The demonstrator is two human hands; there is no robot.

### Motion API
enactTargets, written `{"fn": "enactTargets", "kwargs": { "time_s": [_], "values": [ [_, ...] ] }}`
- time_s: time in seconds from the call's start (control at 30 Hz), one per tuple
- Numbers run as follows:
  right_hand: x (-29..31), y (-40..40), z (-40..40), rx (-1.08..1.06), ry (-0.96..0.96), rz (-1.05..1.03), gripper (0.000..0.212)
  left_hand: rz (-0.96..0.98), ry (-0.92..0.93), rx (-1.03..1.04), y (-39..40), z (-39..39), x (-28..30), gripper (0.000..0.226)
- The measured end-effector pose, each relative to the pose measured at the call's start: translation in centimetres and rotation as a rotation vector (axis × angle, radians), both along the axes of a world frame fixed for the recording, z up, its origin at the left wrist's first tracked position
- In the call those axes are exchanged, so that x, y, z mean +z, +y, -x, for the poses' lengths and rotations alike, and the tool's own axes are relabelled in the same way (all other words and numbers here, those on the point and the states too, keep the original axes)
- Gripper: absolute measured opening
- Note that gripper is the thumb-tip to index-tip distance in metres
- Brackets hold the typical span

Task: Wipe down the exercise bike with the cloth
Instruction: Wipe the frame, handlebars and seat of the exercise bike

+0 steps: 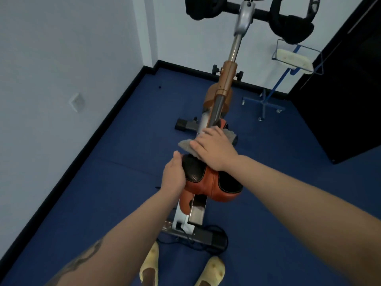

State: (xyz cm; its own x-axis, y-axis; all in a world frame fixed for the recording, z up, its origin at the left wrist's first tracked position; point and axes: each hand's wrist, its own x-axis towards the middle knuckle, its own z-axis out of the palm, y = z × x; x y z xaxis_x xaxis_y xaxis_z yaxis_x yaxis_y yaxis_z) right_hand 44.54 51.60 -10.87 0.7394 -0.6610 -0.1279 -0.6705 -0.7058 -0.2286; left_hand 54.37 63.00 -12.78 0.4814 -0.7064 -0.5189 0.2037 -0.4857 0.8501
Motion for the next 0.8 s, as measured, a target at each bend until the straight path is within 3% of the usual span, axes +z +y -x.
{"fn": "enactTargets", "kwargs": {
  "time_s": [0.07, 0.13, 0.23, 0.33, 0.43, 0.57, 0.67, 0.8],
  "values": [
    [0.3, 1.8, 0.2, 0.027, -0.029, -0.008, 0.047, 0.087, 0.295, 0.063, 1.6, -0.3, 0.4, 0.064],
    [0.9, 3.5, 0.3, 0.037, -0.062, -0.031, 0.045, 0.13, 0.45, 0.066, 2.8, -1.1, 0.4, 0.074],
    [0.9, 5.7, 0.7, 0.091, -0.076, -0.039, 0.047, 0.137, 0.418, -0.003, 3.7, -1.8, 1.0, 0.073],
    [0.9, 6.7, 1.9, 0.178, -0.092, -0.05, 0.049, 0.175, 0.331, -0.104, 4.1, -1.9, 1.6, 0.059],
    [1.1, 6.8, 4.1, 0.181, -0.105, -0.122, 0.05, 0.239, 0.098, -0.266, 4.0, -2.4, 2.3, 0.037],
    [0.8, 7.6, 6.7, -0.065, -0.204, -0.144, 0.053, 0.266, -0.22, -0.46, 3.3, -2.3, 2.2, 0.045],
    [0.2, 8.9, 7.5, -0.207, -0.297, -0.155, 0.057, 0.409, -0.45, -0.541, 2.9, -1.4, 2.1, 0.039],
    [-0.1, 10.2, 7.5, -0.364, -0.414, -0.189, 0.068, 0.544, -0.738, -0.869, 2.1, -1.3, 1.7, 0.045]
  ]
}}
